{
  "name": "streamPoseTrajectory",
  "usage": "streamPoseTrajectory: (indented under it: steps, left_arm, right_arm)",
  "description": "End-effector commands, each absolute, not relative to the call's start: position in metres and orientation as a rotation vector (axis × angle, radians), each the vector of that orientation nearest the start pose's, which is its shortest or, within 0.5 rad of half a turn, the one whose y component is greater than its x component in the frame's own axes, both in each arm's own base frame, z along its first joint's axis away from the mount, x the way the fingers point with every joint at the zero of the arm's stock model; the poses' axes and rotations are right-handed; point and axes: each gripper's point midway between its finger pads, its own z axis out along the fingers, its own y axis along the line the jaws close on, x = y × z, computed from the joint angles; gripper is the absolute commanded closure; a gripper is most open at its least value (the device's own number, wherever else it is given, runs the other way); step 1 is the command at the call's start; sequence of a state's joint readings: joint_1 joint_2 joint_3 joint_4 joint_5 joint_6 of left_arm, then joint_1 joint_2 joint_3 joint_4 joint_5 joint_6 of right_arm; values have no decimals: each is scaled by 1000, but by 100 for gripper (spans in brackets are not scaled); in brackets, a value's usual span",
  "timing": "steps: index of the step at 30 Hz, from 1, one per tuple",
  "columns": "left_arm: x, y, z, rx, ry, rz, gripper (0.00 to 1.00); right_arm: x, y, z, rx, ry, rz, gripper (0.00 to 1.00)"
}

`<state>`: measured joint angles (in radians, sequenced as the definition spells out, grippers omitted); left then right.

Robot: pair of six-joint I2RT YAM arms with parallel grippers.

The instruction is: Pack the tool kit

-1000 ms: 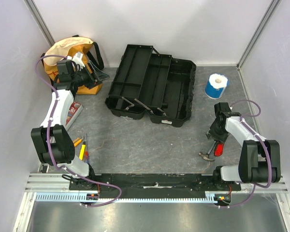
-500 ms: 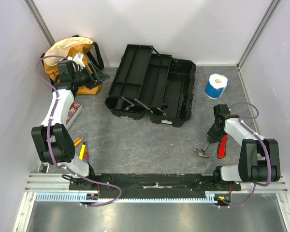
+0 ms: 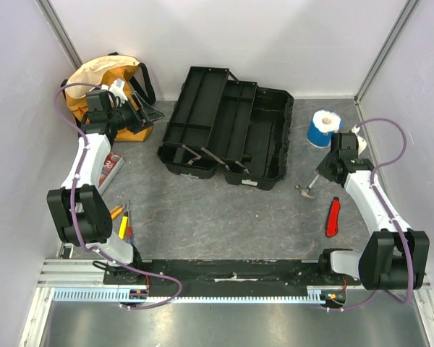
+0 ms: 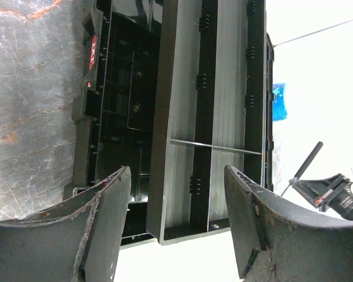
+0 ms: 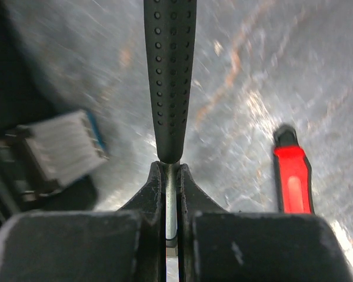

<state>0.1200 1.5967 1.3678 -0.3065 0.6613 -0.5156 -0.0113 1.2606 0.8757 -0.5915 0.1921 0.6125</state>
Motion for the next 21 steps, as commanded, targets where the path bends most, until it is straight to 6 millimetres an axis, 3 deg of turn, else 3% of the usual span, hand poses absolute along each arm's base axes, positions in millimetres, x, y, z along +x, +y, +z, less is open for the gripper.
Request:
streamPoseTrajectory:
  steps: [1,7,12,16,21]
  left_arm:
    - [444,-77,263,-209,2058,-940,30]
    - [442,-79,267,-201,2052,-942,30]
    - [441,-82,270,-191,2046,-945,30]
    - [438,-81,271,-192,2047,-935,30]
    - [435,-81,273,-185,2045,-924,30]
  right_arm:
    - [346,-16,174,745,2147,60,100]
    - [386,13,246,647,1981,222,100]
    - [426,58,278,578,1933,368,100]
    - [451,110,272,472,1963,400,100]
    - [475,149,234,386,2040,350,100]
